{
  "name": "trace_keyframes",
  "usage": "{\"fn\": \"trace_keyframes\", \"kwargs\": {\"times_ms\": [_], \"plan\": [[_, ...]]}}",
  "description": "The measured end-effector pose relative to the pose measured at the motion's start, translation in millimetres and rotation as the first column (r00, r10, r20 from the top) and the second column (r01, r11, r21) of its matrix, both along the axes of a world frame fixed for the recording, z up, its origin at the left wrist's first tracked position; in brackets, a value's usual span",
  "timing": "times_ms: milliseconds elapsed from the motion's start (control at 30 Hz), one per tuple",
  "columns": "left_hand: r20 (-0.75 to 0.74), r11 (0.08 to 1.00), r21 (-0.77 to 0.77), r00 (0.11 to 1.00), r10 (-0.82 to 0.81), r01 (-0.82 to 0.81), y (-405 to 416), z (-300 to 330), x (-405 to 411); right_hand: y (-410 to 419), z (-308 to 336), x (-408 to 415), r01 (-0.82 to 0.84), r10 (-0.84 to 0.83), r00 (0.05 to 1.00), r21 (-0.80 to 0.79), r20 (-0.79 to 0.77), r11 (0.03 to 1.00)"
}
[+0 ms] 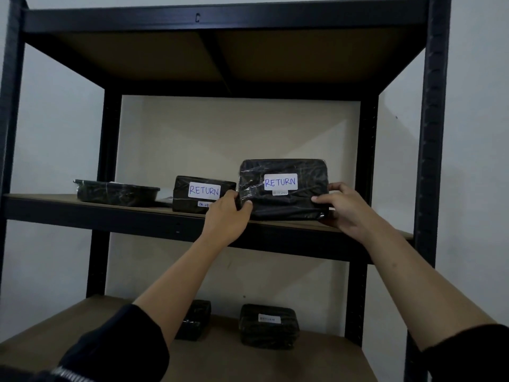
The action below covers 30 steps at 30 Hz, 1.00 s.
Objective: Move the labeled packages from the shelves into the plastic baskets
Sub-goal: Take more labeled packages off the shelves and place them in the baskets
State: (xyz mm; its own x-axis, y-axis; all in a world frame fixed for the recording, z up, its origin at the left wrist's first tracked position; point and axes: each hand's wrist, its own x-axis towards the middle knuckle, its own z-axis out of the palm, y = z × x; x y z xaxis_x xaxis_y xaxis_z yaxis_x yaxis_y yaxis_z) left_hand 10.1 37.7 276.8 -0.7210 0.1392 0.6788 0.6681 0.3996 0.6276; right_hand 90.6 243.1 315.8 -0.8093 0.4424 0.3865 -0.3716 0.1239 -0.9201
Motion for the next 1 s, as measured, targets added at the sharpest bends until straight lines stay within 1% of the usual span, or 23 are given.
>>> {"fn": "trace_keyframes", "kwargs": {"times_ms": [100, 167, 233, 300, 367, 400, 433, 467, 500, 600, 700, 733, 900, 967, 1000], "plan": [[0.015, 0.998, 0.048, 0.999, -0.032, 0.031, -0.2, 1.8, 3.5, -6.3, 2.2, 1.0, 0.006, -0.007, 0.999, -0.013, -0.047, 1.0], [0.02, 0.986, 0.124, 0.993, -0.113, 0.109, -0.9, 1.5, 12.9, -11.0, 2.6, 5.3, 0.008, -0.01, 0.996, -0.027, -0.088, 1.0], [0.038, 0.936, 0.247, 0.963, -0.268, 0.25, -1.0, -5.0, 25.4, -15.9, -0.7, 16.0, 0.02, -0.027, 0.991, -0.056, -0.128, 0.998], [0.038, 0.845, 0.396, 0.913, -0.407, 0.36, -2.0, -20.0, 38.5, -18.5, -7.7, 32.2, 0.032, -0.042, 0.991, -0.075, -0.129, 0.997], [-0.003, 0.804, 0.46, 0.906, -0.423, 0.377, -2.7, -43.5, 47.6, -17.6, -19.3, 53.0, 0.053, -0.065, 0.992, -0.108, -0.112, 0.993], [-0.001, 0.79, 0.482, 0.901, -0.433, 0.38, -2.4, -57.0, 50.8, -15.9, -27.0, 64.6, 0.065, -0.078, 0.991, -0.122, -0.105, 0.99], [0.032, 0.774, 0.5, 0.885, -0.465, 0.389, -1.4, -71.0, 53.2, -14.2, -36.1, 76.5, 0.08, -0.093, 0.991, -0.134, -0.095, 0.988], [0.087, 0.754, 0.512, 0.849, -0.521, 0.411, 0.3, -85.1, 57.0, -12.6, -46.9, 88.1, 0.093, -0.106, 0.991, -0.147, -0.083, 0.985], [0.154, 0.731, 0.519, 0.793, -0.589, 0.442, 2.8, -98.9, 62.0, -11.7, -58.5, 99.6, 0.107, -0.119, 0.991, -0.162, -0.067, 0.981], [0.329, 0.638, 0.569, 0.567, -0.755, 0.519, 12.8, -138.5, 85.9, -9.0, -97.6, 131.1, 0.168, -0.176, 0.984, -0.211, -0.02, 0.963], [0.369, 0.53, 0.632, 0.382, -0.847, 0.565, 26.9, -176.6, 114.6, -2.1, -142.5, 161.9, 0.257, -0.251, 0.966, -0.234, 0.056, 0.938], [0.38, 0.506, 0.631, 0.335, -0.862, 0.587, 32.8, -189.0, 123.2, 0.7, -158.1, 172.5, 0.285, -0.273, 0.959, -0.246, 0.081, 0.927], [0.538, 0.481, 0.541, 0.155, -0.829, 0.69, 70.7, -245.3, 162.8, 28.7, -233.2, 230.5, 0.434, -0.386, 0.901, -0.349, 0.199, 0.831], [0.592, 0.472, 0.51, 0.105, -0.799, 0.719, 91.4, -266.5, 176.7, 44.9, -260.7, 252.6, 0.484, -0.415, 0.874, -0.378, 0.254, 0.789], [0.627, 0.486, 0.493, 0.092, -0.773, 0.722, 104.2, -277.7, 183.8, 54.5, -273.9, 263.1, 0.507, -0.426, 0.861, -0.394, 0.28, 0.766]]}}
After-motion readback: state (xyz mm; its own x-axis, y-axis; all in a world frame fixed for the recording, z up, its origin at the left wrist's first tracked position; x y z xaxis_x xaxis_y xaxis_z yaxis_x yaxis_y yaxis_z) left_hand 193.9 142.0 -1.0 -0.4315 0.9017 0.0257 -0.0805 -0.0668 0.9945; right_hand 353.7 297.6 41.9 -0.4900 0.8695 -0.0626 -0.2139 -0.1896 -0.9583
